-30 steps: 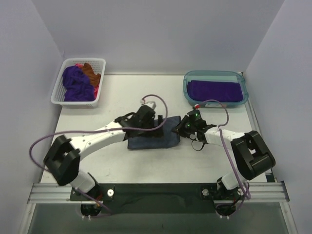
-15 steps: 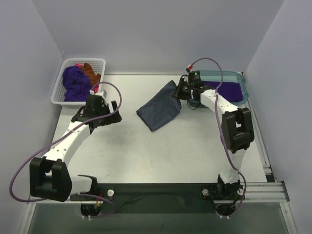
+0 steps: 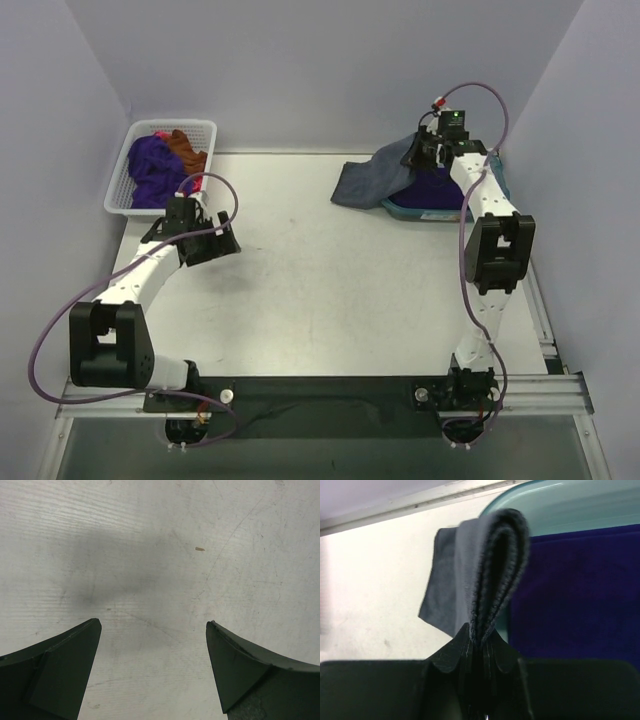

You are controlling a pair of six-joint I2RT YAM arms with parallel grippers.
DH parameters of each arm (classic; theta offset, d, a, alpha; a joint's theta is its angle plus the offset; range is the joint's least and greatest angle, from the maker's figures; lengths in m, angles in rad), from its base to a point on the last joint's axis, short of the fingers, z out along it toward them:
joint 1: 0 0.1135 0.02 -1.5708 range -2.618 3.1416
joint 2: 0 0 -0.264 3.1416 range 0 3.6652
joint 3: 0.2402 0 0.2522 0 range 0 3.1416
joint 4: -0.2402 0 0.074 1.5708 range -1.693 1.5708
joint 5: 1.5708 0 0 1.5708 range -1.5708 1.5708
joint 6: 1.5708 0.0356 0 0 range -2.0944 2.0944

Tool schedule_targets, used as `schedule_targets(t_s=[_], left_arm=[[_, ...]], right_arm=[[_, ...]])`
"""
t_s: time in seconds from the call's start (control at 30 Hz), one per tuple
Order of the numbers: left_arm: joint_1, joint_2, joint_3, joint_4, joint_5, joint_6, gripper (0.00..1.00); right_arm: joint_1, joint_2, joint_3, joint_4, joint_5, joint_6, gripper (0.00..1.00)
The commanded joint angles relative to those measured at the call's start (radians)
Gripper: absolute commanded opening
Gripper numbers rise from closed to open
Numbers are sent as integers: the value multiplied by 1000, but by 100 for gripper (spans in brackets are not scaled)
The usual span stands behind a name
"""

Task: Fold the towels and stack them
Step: Neatly place the folded towel into the bin

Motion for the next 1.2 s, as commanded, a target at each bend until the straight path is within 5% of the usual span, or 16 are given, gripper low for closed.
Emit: schedule_targets(t_s=[0.0,1.17], left_arm=[[11,12,30,32,52,11,98],[17,87,36,25,92,3,97]], right_arm=[[-17,-27,52,-71,5,-89,0],[-238,-32,145,-122,6,-347,0]])
